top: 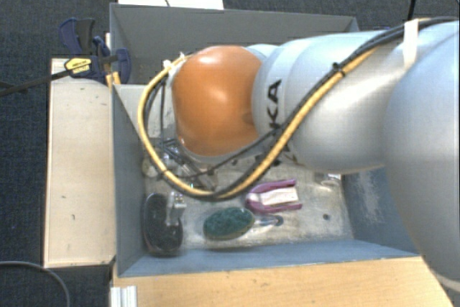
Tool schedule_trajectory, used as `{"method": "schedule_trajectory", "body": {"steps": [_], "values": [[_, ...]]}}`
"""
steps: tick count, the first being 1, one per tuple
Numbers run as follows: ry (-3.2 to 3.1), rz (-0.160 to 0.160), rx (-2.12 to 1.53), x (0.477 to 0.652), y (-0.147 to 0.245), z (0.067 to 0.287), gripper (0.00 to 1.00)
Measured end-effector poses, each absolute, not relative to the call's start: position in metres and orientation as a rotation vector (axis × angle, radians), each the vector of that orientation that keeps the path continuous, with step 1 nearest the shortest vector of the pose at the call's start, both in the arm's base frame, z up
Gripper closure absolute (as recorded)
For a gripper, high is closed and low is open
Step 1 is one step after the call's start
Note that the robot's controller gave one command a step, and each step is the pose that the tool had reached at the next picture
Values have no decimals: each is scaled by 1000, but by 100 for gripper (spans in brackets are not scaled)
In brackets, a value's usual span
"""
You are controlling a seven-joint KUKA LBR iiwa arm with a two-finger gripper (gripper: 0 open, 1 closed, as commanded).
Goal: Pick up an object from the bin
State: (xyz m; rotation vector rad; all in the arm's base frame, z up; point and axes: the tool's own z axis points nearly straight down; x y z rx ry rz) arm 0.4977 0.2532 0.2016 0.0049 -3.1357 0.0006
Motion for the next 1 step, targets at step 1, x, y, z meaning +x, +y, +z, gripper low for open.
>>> {"method": "schedule_trajectory", "body": {"steps": [1], "values": [[-3140,-1,221,497,236,86,0]]}}
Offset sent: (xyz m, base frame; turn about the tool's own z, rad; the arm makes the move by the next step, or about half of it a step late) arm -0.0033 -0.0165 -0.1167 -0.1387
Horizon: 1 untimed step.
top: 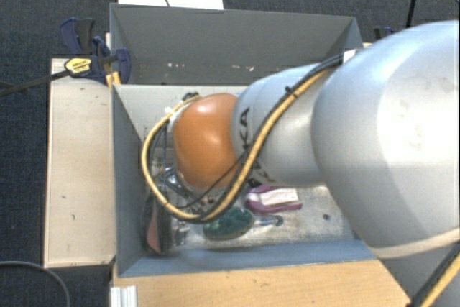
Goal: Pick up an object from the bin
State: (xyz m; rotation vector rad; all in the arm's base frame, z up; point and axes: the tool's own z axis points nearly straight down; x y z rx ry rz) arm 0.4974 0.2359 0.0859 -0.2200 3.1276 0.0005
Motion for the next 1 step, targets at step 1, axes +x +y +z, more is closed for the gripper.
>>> {"method": "schedule_trajectory", "body": {"steps": [1], "values": [[3029,5,-699,496,230,77,0]]}}
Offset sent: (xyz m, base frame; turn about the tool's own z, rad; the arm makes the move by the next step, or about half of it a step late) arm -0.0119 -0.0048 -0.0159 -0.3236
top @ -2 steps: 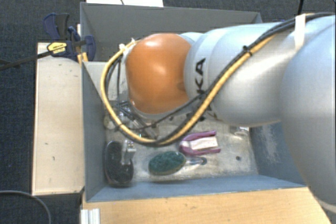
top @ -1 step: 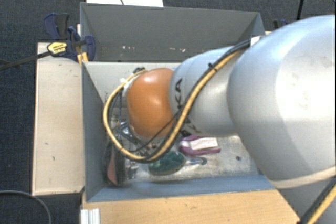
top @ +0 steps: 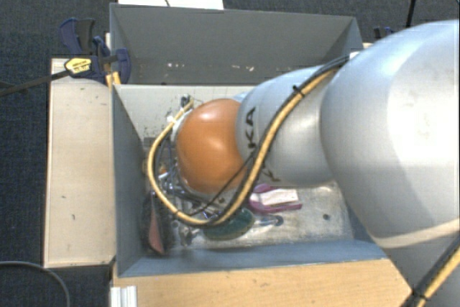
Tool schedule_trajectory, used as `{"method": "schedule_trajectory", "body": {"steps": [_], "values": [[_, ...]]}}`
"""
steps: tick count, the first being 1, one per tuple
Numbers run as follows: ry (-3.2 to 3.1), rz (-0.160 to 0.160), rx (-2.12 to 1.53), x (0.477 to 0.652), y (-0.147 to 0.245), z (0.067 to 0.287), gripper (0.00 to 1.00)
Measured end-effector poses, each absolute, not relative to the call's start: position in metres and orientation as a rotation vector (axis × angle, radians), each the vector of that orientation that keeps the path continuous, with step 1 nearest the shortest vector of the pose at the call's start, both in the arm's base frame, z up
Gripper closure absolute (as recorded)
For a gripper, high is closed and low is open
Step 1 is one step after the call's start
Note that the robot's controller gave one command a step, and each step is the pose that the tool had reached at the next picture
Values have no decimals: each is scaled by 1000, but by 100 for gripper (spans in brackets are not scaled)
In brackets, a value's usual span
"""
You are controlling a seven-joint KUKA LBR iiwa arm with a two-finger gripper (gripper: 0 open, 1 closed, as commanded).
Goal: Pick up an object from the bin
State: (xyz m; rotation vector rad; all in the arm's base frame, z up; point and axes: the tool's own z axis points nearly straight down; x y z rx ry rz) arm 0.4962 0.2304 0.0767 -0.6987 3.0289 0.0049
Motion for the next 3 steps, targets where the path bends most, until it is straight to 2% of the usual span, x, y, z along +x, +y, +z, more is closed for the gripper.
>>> {"method": "schedule_trajectory", "body": {"steps": [1,2,3], "values": [[3047,-1,-700,491,229,73,100],[2839,-3,-1322,509,172,262,100],[2848,2,-1321,507,173,259,0]]}}
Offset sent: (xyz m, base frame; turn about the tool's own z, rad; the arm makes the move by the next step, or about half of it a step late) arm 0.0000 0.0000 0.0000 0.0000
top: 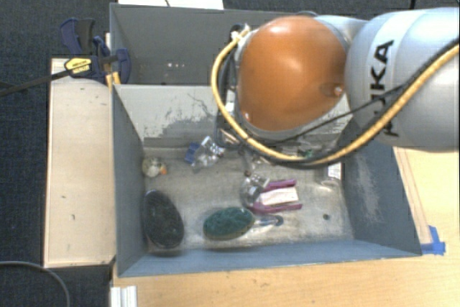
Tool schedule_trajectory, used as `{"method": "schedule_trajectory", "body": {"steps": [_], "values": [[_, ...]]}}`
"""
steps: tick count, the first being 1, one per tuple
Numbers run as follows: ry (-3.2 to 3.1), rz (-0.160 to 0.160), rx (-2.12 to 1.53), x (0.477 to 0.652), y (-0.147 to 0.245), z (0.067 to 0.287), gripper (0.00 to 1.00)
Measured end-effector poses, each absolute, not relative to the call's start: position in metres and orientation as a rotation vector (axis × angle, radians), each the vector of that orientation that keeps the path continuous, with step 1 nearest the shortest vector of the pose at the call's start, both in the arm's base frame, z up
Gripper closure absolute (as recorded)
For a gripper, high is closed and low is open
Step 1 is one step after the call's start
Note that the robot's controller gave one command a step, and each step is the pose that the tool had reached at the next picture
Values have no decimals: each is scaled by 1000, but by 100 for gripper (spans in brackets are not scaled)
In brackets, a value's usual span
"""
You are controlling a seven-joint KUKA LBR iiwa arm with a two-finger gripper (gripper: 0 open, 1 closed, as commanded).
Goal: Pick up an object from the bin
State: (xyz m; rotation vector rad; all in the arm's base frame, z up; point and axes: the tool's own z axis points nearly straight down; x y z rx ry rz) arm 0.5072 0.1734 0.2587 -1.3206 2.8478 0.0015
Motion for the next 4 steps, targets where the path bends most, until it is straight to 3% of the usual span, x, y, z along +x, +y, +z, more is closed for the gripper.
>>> {"method": "schedule_trajectory", "body": {"steps": [1,2,3,4], "values": [[2746,3,-1539,482,147,150,0],[2598,4,-1798,502,151,90,0],[2609,-7,-1791,504,147,91,100],[2546,-5,-1826,509,132,215,100]]}}
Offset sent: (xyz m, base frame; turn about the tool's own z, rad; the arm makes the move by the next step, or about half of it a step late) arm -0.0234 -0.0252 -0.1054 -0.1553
